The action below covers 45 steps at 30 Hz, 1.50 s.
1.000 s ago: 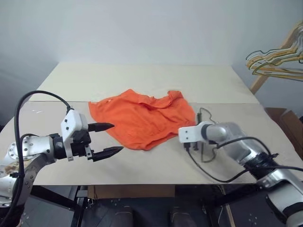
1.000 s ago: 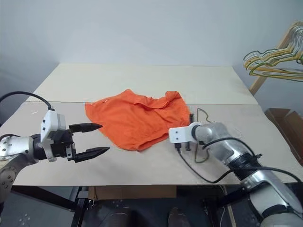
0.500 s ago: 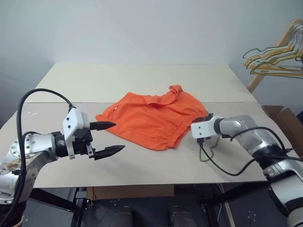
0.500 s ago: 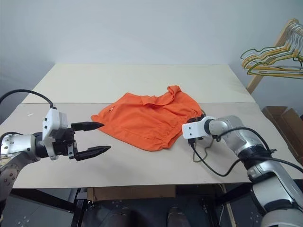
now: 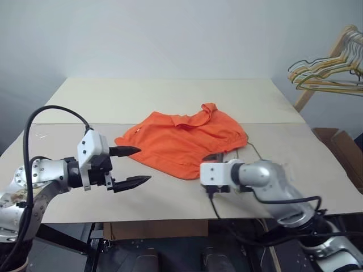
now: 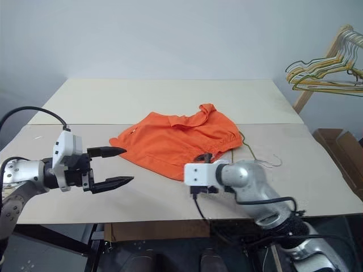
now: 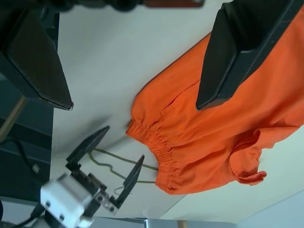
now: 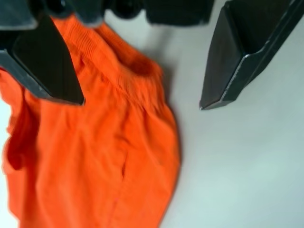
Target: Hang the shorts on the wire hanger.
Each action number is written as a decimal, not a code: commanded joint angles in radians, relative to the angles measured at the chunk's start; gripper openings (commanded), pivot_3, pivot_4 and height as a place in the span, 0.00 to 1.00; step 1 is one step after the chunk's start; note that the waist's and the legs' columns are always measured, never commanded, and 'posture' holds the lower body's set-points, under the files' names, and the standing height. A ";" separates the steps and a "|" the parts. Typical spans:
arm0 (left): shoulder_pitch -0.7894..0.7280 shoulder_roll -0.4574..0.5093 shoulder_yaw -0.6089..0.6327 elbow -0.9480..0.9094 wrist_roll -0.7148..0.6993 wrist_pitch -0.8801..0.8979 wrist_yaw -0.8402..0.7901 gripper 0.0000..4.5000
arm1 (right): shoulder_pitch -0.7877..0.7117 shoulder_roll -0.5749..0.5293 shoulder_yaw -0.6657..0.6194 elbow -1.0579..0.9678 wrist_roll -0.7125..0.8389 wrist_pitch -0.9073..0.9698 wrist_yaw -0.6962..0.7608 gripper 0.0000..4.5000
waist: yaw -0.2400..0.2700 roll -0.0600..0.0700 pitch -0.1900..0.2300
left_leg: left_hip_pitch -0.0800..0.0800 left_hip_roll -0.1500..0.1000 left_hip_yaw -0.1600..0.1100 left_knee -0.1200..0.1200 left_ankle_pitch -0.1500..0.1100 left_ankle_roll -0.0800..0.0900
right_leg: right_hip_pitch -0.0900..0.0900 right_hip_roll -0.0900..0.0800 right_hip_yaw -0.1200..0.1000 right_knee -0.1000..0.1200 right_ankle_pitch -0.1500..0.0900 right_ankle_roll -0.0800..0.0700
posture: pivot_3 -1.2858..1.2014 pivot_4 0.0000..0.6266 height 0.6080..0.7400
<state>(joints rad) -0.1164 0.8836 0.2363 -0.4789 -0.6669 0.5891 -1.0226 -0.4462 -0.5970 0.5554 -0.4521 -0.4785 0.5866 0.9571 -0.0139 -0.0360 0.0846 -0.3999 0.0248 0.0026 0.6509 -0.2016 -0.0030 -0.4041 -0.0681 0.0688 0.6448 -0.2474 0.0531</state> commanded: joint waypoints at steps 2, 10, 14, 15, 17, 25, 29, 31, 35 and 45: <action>-0.011 0.005 0.008 -0.013 0.005 -0.022 0.005 1.00 | -0.032 0.039 0.097 0.021 -0.207 0.098 -0.045 1.00 | 0.004 0.000 0.000 | 0.000 0.001 0.000 0.000 0.000 0.000 | 0.000 0.001 0.000 0.000 0.000 0.000 | 0.53 0.10 1.00; 0.006 -0.007 0.005 -0.024 0.009 -0.029 0.026 1.00 | -0.086 0.119 0.119 0.219 -0.343 0.088 -0.140 0.96 | 0.001 0.000 0.000 | 0.001 0.005 0.000 0.000 0.000 0.000 | 0.000 0.005 0.000 0.000 0.001 -0.002 | 0.53 0.09 1.00; 0.001 -0.012 -0.005 -0.020 0.014 -0.036 0.031 1.00 | -0.100 0.154 0.128 0.276 -0.362 0.062 -0.162 0.72 | 0.000 0.000 0.000 | 0.001 0.009 0.000 -0.001 0.000 0.000 | -0.001 0.009 0.000 0.001 0.002 -0.004 | 0.53 0.09 1.00; 0.001 -0.012 -0.006 -0.020 0.014 -0.037 0.032 1.00 | -0.098 0.156 0.127 0.277 -0.366 0.056 -0.162 0.63 | 0.000 0.000 0.000 | 0.001 0.009 0.000 -0.001 0.000 0.000 | -0.001 0.010 0.000 0.001 0.002 -0.004 | 0.53 0.09 1.00; 0.002 -0.012 -0.007 -0.019 0.016 -0.041 0.033 1.00 | -0.093 0.154 0.126 0.275 -0.374 0.039 -0.161 0.48 | -0.001 0.000 0.000 | 0.001 0.009 0.000 -0.001 0.000 0.000 | -0.001 0.010 0.000 0.001 0.002 -0.004 | 0.53 0.09 1.00; -0.003 -0.007 -0.060 0.006 0.116 -0.096 0.044 1.00 | -0.054 0.100 0.078 0.241 -0.344 -0.064 -0.161 0.01 | 0.001 0.000 0.000 | 0.000 0.009 0.000 -0.001 0.000 0.000 | -0.002 0.009 0.000 0.001 0.002 -0.004 | 0.53 0.08 1.00; -0.051 -0.001 -0.146 0.086 0.271 -0.173 0.076 1.00 | -0.001 0.008 -0.002 0.188 -0.241 -0.193 -0.138 0.01 | 0.004 0.000 0.000 | 0.001 0.009 0.000 -0.001 0.000 0.000 | -0.001 0.009 0.000 0.001 0.002 -0.004 | 0.53 0.06 1.00; -0.087 0.005 -0.206 0.150 0.383 -0.228 0.107 1.00 | 0.031 -0.075 -0.039 0.170 -0.213 -0.285 -0.140 0.01 | 0.005 0.000 0.000 | 0.001 0.009 0.000 -0.001 0.000 0.000 | -0.001 0.009 0.000 0.001 0.002 -0.004 | 0.53 0.06 1.00; -0.140 0.035 -0.314 0.311 0.587 -0.430 0.106 1.00 | 0.095 -0.188 -0.152 0.150 -0.052 -0.455 -0.115 0.01 | -0.001 -0.001 -0.001 | 0.000 0.008 0.000 -0.001 0.000 0.000 | 0.000 0.009 0.000 -0.001 0.002 -0.004 | 0.52 0.04 1.00; -0.269 0.039 -0.500 0.576 0.823 -0.745 0.014 1.00 | 0.131 -0.247 -0.272 0.144 0.136 -0.545 -0.043 0.01 | -0.008 -0.001 -0.001 | 0.000 0.009 0.001 -0.002 0.000 0.000 | -0.001 0.010 0.000 -0.001 0.002 -0.004 | 0.50 0.03 1.00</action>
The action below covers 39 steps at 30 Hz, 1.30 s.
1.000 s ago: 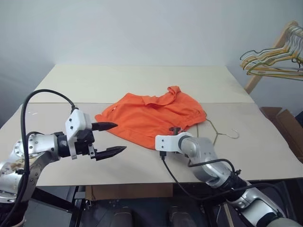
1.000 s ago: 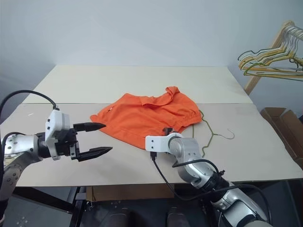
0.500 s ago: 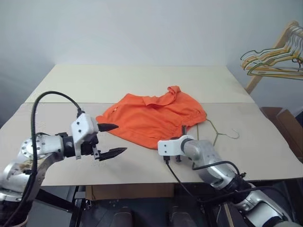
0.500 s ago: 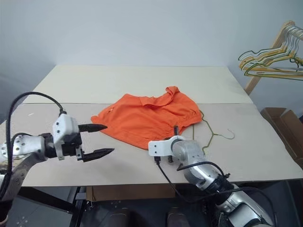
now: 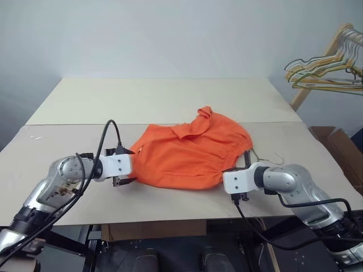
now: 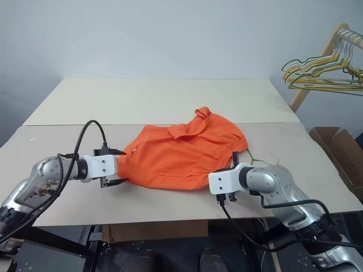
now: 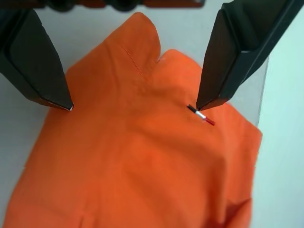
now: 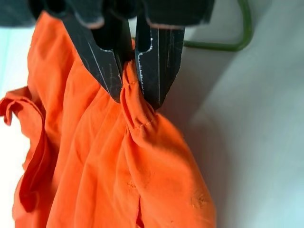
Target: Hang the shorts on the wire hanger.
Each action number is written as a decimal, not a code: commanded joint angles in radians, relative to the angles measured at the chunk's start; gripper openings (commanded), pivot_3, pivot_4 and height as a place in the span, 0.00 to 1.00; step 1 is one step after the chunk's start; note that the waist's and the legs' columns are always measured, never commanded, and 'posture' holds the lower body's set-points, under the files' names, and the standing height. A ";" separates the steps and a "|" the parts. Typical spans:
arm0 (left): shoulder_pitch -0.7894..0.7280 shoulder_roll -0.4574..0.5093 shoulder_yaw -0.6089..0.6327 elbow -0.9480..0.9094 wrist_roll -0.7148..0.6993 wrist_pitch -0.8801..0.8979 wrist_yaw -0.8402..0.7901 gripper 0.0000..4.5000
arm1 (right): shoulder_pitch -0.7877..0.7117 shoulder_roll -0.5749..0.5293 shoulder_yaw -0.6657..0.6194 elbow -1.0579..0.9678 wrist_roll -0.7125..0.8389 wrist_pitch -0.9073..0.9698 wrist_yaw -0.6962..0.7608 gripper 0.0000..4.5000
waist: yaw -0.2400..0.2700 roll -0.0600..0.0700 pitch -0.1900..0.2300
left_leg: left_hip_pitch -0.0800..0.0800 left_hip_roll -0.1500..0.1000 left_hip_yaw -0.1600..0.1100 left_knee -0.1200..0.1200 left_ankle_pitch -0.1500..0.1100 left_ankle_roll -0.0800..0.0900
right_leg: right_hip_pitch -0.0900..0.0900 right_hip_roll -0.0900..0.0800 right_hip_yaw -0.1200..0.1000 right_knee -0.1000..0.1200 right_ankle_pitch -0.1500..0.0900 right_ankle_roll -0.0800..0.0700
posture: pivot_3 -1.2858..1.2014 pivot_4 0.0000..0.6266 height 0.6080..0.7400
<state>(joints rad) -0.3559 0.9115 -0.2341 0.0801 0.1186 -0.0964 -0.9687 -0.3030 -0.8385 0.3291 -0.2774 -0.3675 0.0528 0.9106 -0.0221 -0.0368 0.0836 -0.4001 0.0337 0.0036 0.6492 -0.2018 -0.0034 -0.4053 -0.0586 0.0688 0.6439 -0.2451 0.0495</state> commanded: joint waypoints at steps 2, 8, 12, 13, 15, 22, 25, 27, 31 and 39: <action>-0.036 0.031 -0.058 0.040 0.066 -0.109 -0.084 1.00 | -0.015 -0.001 -0.046 -0.032 0.024 -0.006 0.006 0.01 | -0.001 0.000 0.000 | 0.000 0.000 0.000 0.000 0.000 0.000 | 0.000 0.000 0.000 0.000 0.000 0.000 | 0.50 0.03 1.00; -0.048 0.072 -0.023 0.053 -0.018 -0.124 -0.216 1.00 | -0.007 -0.010 -0.049 -0.026 0.017 -0.004 0.008 0.01 | -0.014 0.003 -0.003 | 0.000 0.000 0.001 0.000 0.000 0.000 | 0.000 0.000 0.000 0.001 0.000 0.000 | 0.50 0.03 1.00; -0.077 0.107 -0.037 0.121 0.043 -0.217 -0.222 1.00 | -0.019 -0.002 -0.046 -0.019 0.016 -0.003 0.005 0.01 | -0.021 0.003 -0.003 | 0.000 0.000 0.000 0.000 0.000 0.000 | 0.000 0.000 0.000 0.002 0.000 0.000 | 0.50 0.02 1.00; -0.091 0.094 -0.048 0.150 0.083 -0.235 -0.186 1.00 | -0.024 0.003 -0.045 -0.019 0.018 0.000 0.007 0.01 | -0.021 0.003 -0.003 | 0.000 0.000 0.000 0.000 0.000 0.000 | 0.000 0.000 0.000 0.002 0.000 0.000 | 0.50 0.02 1.00; -0.120 0.050 -0.067 0.195 0.152 -0.242 -0.110 1.00 | -0.031 0.007 -0.042 -0.020 0.021 0.002 0.009 0.01 | -0.018 0.003 -0.004 | 0.001 0.000 0.000 0.000 0.000 0.000 | 0.000 0.000 0.000 0.002 0.000 0.000 | 0.50 0.02 1.00; -0.207 -0.096 -0.105 0.309 0.243 -0.274 -0.002 0.80 | -0.026 0.011 -0.051 -0.041 0.030 0.018 0.019 0.00 | 0.005 0.007 -0.014 | 0.001 -0.001 0.000 0.004 0.000 0.000 | 0.002 -0.001 0.000 0.002 0.001 0.002 | 0.49 0.02 1.00; -0.223 -0.108 -0.112 0.342 0.258 -0.297 0.003 0.57 | -0.021 0.010 -0.055 -0.050 0.031 0.024 0.020 0.00 | 0.004 0.007 -0.015 | 0.001 -0.001 0.000 0.004 0.000 0.000 | 0.002 0.000 0.000 0.002 0.001 0.002 | 0.49 0.02 1.00; -0.232 -0.112 -0.115 0.365 0.266 -0.312 0.009 0.41 | -0.018 0.011 -0.059 -0.055 0.033 0.032 0.020 0.00 | 0.004 0.007 -0.015 | 0.001 -0.001 0.000 0.004 0.000 0.000 | 0.002 0.000 0.000 0.002 0.001 0.002 | 0.49 0.01 1.00; -0.257 -0.112 -0.115 0.413 0.273 -0.339 0.016 0.11 | -0.020 0.010 -0.066 -0.053 0.040 0.034 0.023 0.00 | 0.001 0.007 -0.016 | 0.000 -0.001 0.000 0.005 0.000 0.000 | 0.002 0.000 0.000 0.002 0.001 0.002 | 0.49 0.02 1.00; -0.258 -0.032 -0.079 0.419 0.164 -0.358 -0.145 0.01 | -0.055 0.002 -0.079 0.001 0.118 -0.055 0.049 0.00 | -0.012 0.007 -0.015 | -0.001 0.000 0.000 0.005 0.000 0.000 | 0.001 0.000 0.000 0.002 0.001 0.001 | 0.49 0.03 1.00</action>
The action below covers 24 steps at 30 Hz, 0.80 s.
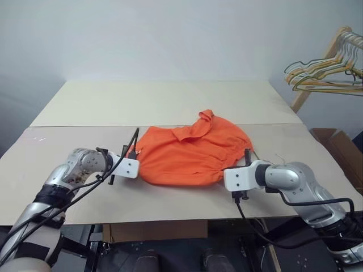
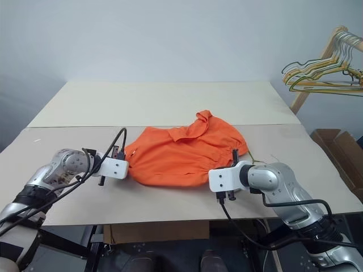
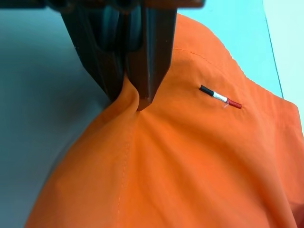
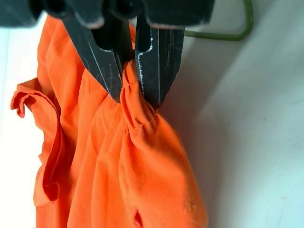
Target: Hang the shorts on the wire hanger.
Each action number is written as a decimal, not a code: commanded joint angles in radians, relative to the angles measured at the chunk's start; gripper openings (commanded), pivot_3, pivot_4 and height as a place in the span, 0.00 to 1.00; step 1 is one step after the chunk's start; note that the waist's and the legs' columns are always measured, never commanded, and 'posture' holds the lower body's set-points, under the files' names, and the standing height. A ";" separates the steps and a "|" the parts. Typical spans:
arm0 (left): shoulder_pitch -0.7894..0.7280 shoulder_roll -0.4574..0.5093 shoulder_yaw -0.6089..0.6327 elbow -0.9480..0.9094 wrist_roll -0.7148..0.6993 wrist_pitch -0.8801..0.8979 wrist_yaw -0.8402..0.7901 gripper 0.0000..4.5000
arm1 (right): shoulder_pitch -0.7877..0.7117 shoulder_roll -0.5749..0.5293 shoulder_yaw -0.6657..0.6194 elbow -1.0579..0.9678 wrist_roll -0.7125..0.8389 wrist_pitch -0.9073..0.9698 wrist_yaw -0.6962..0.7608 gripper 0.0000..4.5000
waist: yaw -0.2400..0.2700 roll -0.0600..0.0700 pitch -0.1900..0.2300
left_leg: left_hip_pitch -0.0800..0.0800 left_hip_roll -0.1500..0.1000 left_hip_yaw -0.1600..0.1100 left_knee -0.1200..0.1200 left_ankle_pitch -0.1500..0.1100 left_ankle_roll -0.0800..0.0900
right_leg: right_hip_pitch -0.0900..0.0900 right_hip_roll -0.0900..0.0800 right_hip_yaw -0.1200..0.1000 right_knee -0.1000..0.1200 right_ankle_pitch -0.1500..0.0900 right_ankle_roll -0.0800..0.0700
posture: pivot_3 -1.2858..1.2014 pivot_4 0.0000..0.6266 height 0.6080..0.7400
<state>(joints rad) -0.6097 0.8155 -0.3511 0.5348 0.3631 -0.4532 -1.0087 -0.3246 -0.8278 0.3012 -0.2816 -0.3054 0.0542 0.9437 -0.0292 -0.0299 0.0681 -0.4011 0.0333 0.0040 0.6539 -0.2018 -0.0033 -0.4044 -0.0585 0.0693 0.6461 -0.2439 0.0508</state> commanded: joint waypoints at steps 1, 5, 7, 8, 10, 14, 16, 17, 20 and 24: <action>0.008 0.090 0.041 -0.056 -0.109 0.002 -0.155 0.01 | -0.038 -0.018 -0.052 0.018 0.061 -0.088 0.017 0.00 | -0.011 0.000 0.000 | 0.000 0.000 0.000 0.000 0.000 0.000 | -0.001 0.000 0.000 0.000 0.000 0.000 | 0.49 0.03 1.00; 0.155 0.298 0.081 -0.241 -0.308 0.021 -0.407 0.01 | -0.055 -0.076 -0.062 0.118 0.175 -0.342 0.096 0.00 | -0.034 0.000 0.000 | 0.000 0.001 0.000 -0.002 -0.001 -0.001 | -0.001 0.000 0.001 0.000 0.000 -0.003 | 0.50 0.04 1.00; 0.258 0.378 0.124 -0.350 -0.399 0.073 -0.451 0.01 | -0.063 -0.102 -0.059 0.165 0.228 -0.413 0.151 0.00 | -0.041 0.000 0.000 | 0.000 0.001 0.000 -0.003 -0.001 -0.001 | -0.001 -0.001 0.001 0.000 0.001 -0.006 | 0.50 0.04 1.00; 0.315 0.414 0.153 -0.404 -0.443 0.097 -0.461 0.01 | -0.073 -0.112 -0.056 0.191 0.253 -0.441 0.180 0.00 | -0.043 0.000 0.000 | 0.001 0.001 0.000 -0.003 -0.001 -0.001 | 0.000 -0.001 0.001 0.000 0.001 -0.006 | 0.50 0.04 1.00; 0.420 0.474 0.216 -0.502 -0.525 0.148 -0.476 0.01 | -0.100 -0.119 -0.051 0.244 0.300 -0.488 0.230 0.00 | -0.042 0.000 0.000 | 0.002 0.001 0.001 -0.003 -0.001 -0.001 | 0.000 -0.001 0.001 0.000 0.001 -0.006 | 0.51 0.04 1.00; 0.543 0.503 0.345 -0.654 -0.681 0.303 -0.445 0.01 | -0.222 -0.073 -0.040 0.383 0.338 -0.521 0.265 0.00 | -0.034 0.000 0.000 | 0.005 0.002 0.001 -0.003 -0.001 -0.001 | 0.003 -0.001 0.001 0.001 -0.002 -0.003 | 0.52 0.04 1.00; 0.518 0.465 0.376 -0.688 -0.728 0.418 -0.377 0.01 | -0.298 -0.025 -0.043 0.457 0.353 -0.498 0.254 0.00 | -0.027 0.000 0.001 | 0.009 0.002 0.002 -0.003 -0.001 -0.001 | 0.005 -0.001 0.001 0.001 -0.003 -0.001 | 0.52 0.03 1.00; 0.479 0.438 0.380 -0.693 -0.738 0.487 -0.329 0.01 | -0.339 0.002 -0.047 0.493 0.360 -0.469 0.243 0.00 | -0.024 0.000 0.001 | 0.012 0.002 0.002 -0.003 -0.001 -0.001 | 0.009 -0.001 0.001 0.001 -0.004 -0.003 | 0.52 0.02 1.00; 0.198 0.257 0.356 -0.570 -0.651 0.639 -0.072 0.01 | -0.538 0.110 -0.060 0.692 0.282 -0.400 0.105 0.00 | -0.007 0.000 0.001 | 0.017 0.002 0.001 -0.004 -0.001 -0.001 | 0.014 0.000 0.000 0.002 -0.005 -0.003 | 0.53 0.00 1.00; -0.277 0.036 0.305 -0.130 -0.435 0.613 0.254 0.01 | -0.825 0.254 -0.064 1.069 0.127 -0.391 -0.276 0.00 | -0.001 -0.002 0.000 | 0.015 0.002 -0.004 -0.002 0.001 -0.001 | 0.013 0.003 -0.001 0.002 0.003 -0.008 | 0.53 0.00 1.00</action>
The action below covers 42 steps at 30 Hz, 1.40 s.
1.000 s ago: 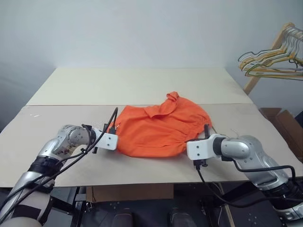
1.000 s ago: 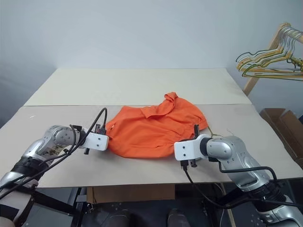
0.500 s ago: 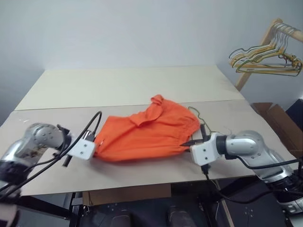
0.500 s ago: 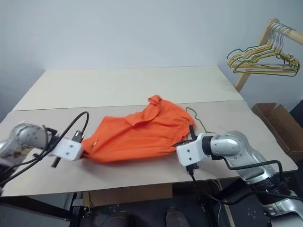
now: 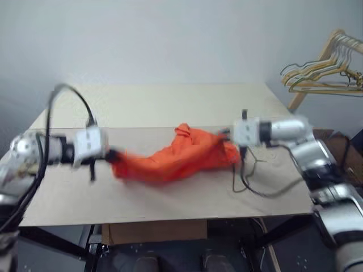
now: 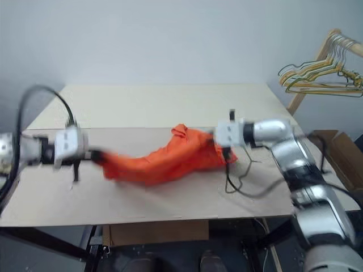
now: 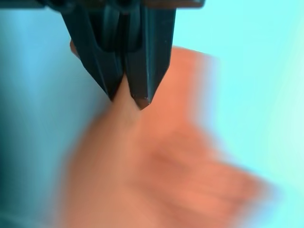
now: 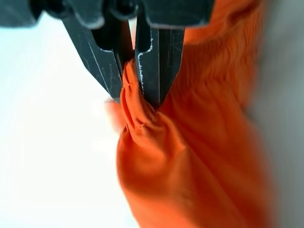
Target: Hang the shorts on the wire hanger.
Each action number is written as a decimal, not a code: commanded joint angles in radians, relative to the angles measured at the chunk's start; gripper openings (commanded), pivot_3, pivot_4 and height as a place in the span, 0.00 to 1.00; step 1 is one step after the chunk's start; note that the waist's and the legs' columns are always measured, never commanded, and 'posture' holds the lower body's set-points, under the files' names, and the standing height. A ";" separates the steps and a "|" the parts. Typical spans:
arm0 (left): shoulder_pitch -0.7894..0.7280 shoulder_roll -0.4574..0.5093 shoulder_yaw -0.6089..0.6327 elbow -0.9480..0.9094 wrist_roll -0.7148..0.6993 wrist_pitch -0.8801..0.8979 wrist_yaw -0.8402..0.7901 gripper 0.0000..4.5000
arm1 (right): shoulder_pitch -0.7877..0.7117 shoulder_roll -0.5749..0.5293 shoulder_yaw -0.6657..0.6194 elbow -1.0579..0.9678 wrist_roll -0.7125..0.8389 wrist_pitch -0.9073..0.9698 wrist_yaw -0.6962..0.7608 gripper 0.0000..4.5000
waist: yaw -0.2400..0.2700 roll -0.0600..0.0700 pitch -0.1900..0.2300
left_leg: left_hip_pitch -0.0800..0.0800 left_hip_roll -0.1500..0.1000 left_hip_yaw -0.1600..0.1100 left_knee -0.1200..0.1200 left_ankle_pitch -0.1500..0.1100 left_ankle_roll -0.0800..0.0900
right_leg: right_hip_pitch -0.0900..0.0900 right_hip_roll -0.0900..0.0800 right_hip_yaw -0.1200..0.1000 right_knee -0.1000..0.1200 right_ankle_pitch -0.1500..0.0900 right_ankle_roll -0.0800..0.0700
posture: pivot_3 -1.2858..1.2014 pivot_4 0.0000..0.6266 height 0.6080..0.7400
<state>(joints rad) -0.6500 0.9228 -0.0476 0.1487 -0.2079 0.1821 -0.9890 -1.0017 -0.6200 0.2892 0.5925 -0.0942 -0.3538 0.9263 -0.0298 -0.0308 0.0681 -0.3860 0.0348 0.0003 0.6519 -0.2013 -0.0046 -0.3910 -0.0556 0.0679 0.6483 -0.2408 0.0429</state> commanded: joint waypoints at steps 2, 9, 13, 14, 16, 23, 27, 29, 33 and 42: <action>-0.461 -0.158 -0.026 0.524 0.241 -0.107 0.425 0.01 | -0.266 0.103 -0.053 0.354 -0.140 0.031 -0.461 0.00 | 0.006 -0.002 -0.002 | -0.001 -0.001 -0.001 -0.001 0.000 0.000 | -0.002 -0.001 0.000 0.000 0.001 -0.002 | 0.53 0.00 1.00; -0.977 -0.296 -0.069 1.076 0.464 -0.423 1.105 0.01 | -0.509 0.202 -0.162 0.606 -0.161 -0.136 -1.096 0.00 | 0.012 -0.004 -0.003 | -0.035 -0.005 0.001 -0.008 0.007 -0.013 | -0.040 -0.006 0.003 0.006 0.004 0.000 | 0.52 0.00 1.00; -0.982 -0.310 -0.072 1.086 0.485 -0.643 1.112 0.01 | -0.474 0.172 -0.138 0.622 -0.218 -0.294 -1.188 0.00 | 0.008 -0.004 -0.003 | -0.046 -0.005 0.002 -0.010 0.009 -0.020 | -0.052 -0.006 0.004 0.006 0.004 0.000 | 0.52 0.00 1.00; -0.952 -0.311 -0.084 1.077 0.494 -0.696 1.082 0.01 | -0.448 0.161 -0.118 0.625 -0.245 -0.323 -1.204 0.00 | 0.008 -0.004 -0.003 | -0.046 -0.005 0.002 -0.010 0.008 -0.018 | -0.051 -0.006 0.003 0.005 0.004 0.000 | 0.52 0.00 1.00; -0.879 -0.308 -0.107 1.052 0.505 -0.793 0.993 0.01 | -0.395 0.142 -0.079 0.632 -0.299 -0.358 -1.221 0.00 | 0.004 -0.004 -0.003 | -0.044 -0.005 0.002 -0.010 0.008 -0.017 | -0.047 -0.006 0.003 -0.001 0.004 0.001 | 0.52 0.00 1.00; -0.244 -0.214 -0.116 0.455 0.149 -0.790 0.267 0.01 | -0.150 0.043 0.143 0.635 -0.489 -0.634 -0.974 0.00 | -0.049 -0.001 -0.005 | -0.023 -0.005 0.004 -0.010 0.011 -0.016 | -0.028 -0.005 0.004 -0.001 0.008 0.000 | 0.52 0.02 1.00; 0.065 -0.061 -0.090 0.069 -0.002 -0.542 0.032 0.01 | -0.071 0.022 0.218 0.638 -0.512 -0.778 -0.779 0.00 | -0.102 -0.001 -0.005 | -0.029 -0.001 -0.001 -0.010 0.011 -0.016 | -0.033 -0.002 0.003 0.001 0.008 -0.001 | 0.52 0.04 1.00; 0.178 0.032 -0.072 -0.045 -0.046 -0.451 -0.060 0.01 | -0.034 0.024 0.236 0.656 -0.477 -0.833 -0.619 0.00 | -0.116 -0.001 -0.005 | -0.027 -0.001 -0.003 -0.011 0.011 -0.016 | -0.032 -0.001 0.002 0.001 0.008 -0.002 | 0.52 0.05 1.00; 0.352 0.213 -0.050 -0.219 -0.089 -0.315 -0.226 0.01 | 0.007 0.020 0.243 0.649 -0.446 -0.846 -0.449 0.00 | -0.123 0.000 -0.004 | -0.010 -0.001 -0.002 -0.014 0.007 -0.010 | -0.014 -0.002 0.002 -0.002 0.004 -0.002 | 0.52 0.06 1.00; 0.687 0.409 0.057 -0.509 -0.161 -0.191 -0.400 0.01 | 0.086 -0.035 0.258 0.541 -0.500 -0.853 -0.401 0.00 | -0.101 0.001 -0.002 | 0.003 -0.001 -0.001 -0.014 0.004 -0.006 | -0.001 -0.003 0.001 -0.002 -0.002 -0.002 | 0.51 0.07 1.00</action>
<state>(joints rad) 0.0202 1.3090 -0.0337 -0.3148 -0.3575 -0.0299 -1.3733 -0.9152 -0.6018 0.5583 1.1442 -0.5816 -1.2192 0.5362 -0.1310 -0.0302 0.0662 -0.3830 0.0331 -0.0003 0.6378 -0.1976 -0.0101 -0.3922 -0.0591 0.0689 0.6462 -0.2425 0.0405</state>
